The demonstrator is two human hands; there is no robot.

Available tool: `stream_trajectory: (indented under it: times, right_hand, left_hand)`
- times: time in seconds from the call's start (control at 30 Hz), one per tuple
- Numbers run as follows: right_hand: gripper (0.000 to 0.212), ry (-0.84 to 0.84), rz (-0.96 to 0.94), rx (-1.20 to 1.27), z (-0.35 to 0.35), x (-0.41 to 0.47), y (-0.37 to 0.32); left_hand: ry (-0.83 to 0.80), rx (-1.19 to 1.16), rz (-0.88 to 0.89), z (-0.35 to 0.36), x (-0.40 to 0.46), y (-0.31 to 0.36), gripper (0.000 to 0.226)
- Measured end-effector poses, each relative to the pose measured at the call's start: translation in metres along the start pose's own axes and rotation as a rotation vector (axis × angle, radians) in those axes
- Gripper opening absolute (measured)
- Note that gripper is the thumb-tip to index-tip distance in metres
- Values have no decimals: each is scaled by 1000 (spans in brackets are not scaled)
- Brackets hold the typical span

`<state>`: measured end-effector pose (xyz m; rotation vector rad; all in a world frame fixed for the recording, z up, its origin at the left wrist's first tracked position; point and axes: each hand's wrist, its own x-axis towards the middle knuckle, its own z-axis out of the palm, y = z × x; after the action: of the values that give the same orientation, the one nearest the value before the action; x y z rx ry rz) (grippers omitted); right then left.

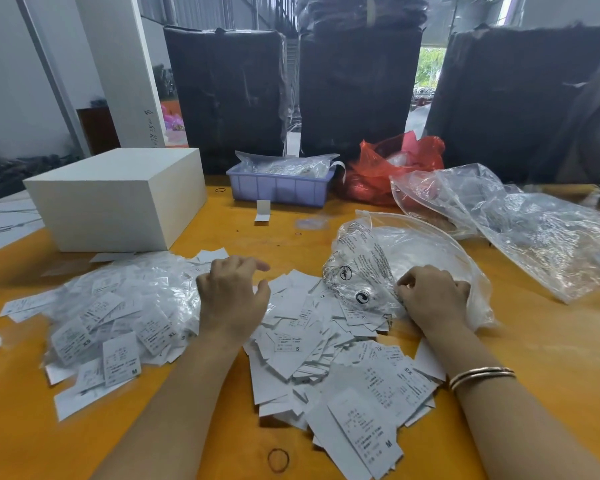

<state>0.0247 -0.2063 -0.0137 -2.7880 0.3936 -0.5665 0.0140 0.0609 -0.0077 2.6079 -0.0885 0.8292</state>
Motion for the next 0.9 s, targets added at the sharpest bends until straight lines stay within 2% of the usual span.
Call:
stream_trajectory:
  times: [0.07, 0.17, 0.37, 0.43, 0.53, 0.6, 0.7, 0.8, 0.9]
  right_hand:
    - [5, 25, 27, 122, 1, 1, 3]
    - [10, 39, 72, 297, 2, 3, 7]
    - [17, 206, 79, 375, 6, 3, 8]
    - [16, 324, 17, 466, 1, 0, 7]
    - [11, 440, -184, 586, -9, -7, -3]
    - [8, 384, -304, 715, -14, -15, -17]
    - [11, 126, -414, 935, -16, -31, -39]
    - [15, -156, -401, 1170, -13, -41, -57]
    - [13, -279, -377, 1264, -9, -45, -62]
  left_hand:
    - [-19, -98, 55, 3, -2, 5, 20]
    - [-55, -197, 96, 7, -6, 11, 19]
    - [-122, -267, 149, 11, -12, 19, 20]
    - [-138, -291, 163, 10, -13, 22, 19]
    - [-197, -389, 168, 9, -14, 25, 18]
    - [-250, -495, 154, 8, -14, 27, 21]
    - [-352, -670, 113, 8, -14, 29, 31]
    - [-442, -858, 25, 6, -13, 32, 30]
    - [-410, -949, -32, 6, -11, 30, 17]
